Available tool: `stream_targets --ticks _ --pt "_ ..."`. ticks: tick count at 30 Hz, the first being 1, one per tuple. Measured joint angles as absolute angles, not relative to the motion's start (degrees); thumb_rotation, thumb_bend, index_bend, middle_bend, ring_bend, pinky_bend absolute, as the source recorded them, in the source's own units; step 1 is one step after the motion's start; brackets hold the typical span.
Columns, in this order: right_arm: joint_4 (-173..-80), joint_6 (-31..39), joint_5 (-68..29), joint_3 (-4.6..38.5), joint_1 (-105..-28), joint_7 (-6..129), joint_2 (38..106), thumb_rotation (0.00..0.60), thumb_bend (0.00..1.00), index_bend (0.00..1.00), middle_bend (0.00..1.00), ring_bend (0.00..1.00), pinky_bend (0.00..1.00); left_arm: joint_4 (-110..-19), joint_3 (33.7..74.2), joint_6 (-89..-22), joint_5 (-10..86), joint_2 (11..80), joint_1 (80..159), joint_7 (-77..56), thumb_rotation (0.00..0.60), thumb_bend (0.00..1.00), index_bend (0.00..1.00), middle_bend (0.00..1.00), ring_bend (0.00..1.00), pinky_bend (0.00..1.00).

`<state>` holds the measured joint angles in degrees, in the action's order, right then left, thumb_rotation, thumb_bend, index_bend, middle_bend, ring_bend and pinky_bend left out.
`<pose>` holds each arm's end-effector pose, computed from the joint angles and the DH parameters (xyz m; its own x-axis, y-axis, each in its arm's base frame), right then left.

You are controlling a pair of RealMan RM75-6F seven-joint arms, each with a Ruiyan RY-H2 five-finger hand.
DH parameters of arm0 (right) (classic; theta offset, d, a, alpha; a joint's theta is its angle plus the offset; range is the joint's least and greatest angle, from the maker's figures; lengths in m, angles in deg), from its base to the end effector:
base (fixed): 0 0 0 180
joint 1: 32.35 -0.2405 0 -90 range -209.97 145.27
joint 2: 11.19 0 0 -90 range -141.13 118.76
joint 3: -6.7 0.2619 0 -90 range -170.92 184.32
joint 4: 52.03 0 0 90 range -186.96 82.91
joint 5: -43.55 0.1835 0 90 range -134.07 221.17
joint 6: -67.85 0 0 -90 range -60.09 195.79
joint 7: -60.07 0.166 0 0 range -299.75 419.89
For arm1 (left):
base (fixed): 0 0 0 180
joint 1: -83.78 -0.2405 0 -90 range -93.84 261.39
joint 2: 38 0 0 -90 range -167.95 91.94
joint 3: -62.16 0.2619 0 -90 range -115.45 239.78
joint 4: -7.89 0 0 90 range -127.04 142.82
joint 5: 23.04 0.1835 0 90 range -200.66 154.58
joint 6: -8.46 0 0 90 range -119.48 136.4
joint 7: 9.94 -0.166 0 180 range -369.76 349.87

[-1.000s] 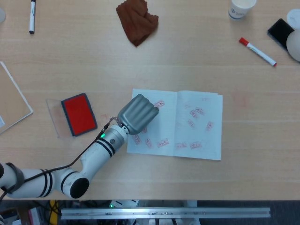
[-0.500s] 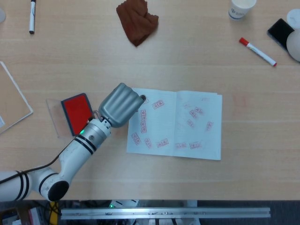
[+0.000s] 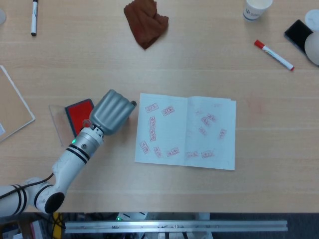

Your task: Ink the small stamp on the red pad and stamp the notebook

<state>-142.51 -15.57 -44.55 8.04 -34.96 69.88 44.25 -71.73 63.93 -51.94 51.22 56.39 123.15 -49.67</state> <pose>-0.3234 -0.1844 0.2276 0.4091 -0.0658 0.9101 -0.9119 0.0065 0.4103 -0.1700 0.3090 -0.0437 0.8015 0.0618 0.5947 0.5159 -0.5743 -0.6356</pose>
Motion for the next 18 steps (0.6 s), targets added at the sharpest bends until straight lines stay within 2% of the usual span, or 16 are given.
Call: stream_targets --ticks 7,18 --pt "-142.8 -15.7 -44.4 8.0 -34.9 69.5 44.1 0.600 0.29 0.35 0.33 0.23 0.35 -68.5 64.0 -51.5 51.6 58.1 122.2 -49.0 0.600 0.34 0.54 0.97 0.98 1.00" --pt "-142.9 -15.6 -44.3 8.0 -34.9 69.5 44.1 0.600 0.29 0.35 0.33 0.23 0.35 -68.1 63.5 -51.1 51.9 58.4 121.5 -49.5 0.600 0.34 0.44 0.96 0.98 1.00"
